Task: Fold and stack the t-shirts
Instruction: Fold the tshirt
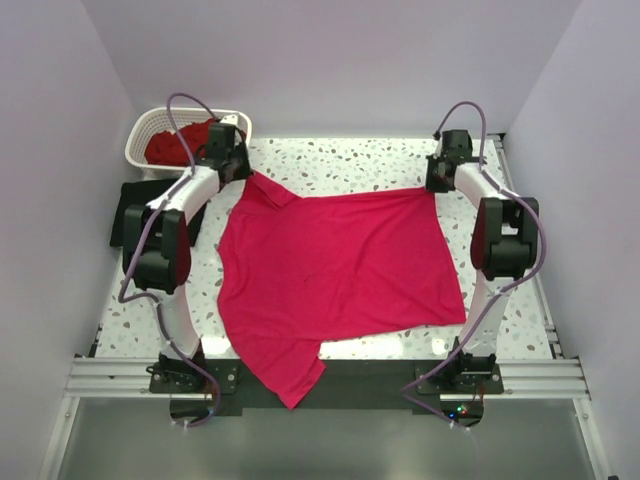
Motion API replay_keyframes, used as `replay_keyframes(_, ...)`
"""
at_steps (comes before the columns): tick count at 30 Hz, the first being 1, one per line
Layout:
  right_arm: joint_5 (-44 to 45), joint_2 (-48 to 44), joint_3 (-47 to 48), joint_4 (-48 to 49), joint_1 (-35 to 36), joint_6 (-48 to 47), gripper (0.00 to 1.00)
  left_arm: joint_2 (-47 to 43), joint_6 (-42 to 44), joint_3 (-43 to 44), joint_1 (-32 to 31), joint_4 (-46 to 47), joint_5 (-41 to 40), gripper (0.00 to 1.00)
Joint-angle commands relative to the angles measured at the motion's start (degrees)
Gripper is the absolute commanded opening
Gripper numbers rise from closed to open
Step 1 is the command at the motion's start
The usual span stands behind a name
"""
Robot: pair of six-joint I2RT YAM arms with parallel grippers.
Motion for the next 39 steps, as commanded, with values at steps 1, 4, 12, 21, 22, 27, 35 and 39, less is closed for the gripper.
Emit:
replay_keyframes(1,-1.64,-2.74,2.73,-1.53,-0.23,0.41,0.0,-6.46,-3.45,-1.08,-0.03,0.06,-2.67,0.0)
replay_keyframes(4,-2.33,-3.79,1.86,-2.24,-0.14,1.46,0.0,-9.18,-4.41,-2.4,0.05,-1.26,-5.13,0.0)
replay_keyframes(12,-5.5,-4.67,1.95,-6.28,-2.07,3.75,0.0,-15.07,-8.02,-5.65,0.05,-5.3,-7.24,0.0)
replay_keyframes(21,-5.95,-8.19,-0.87,-9.62,-2.25,7.0,0.0,-23.68,-10.39,-14.26,0.05,-6.27,-7.59,0.0)
replay_keyframes(22,-5.68,-8.97,-1.22,-9.88,-2.25,7.18,0.0,-24.82,-10.57,-14.88,0.05,-6.8,-7.94,0.0)
replay_keyframes(27,-3.83,-12.23,-2.62,-11.55,-2.25,7.53,0.0,-27.99,-11.36,-18.48,0.05,-7.86,-6.28,0.0)
replay_keyframes(35,-1.46,-15.83,-6.49,-12.43,-2.25,7.71,0.0,-34.4,-12.5,-26.39,0.05,-9.26,-3.38,0.0)
replay_keyframes(39,-1.46,-17.24,-8.95,-12.0,-2.25,8.15,0.0,-38.8,-13.29,-30.26,0.05,-9.53,-3.02,0.0)
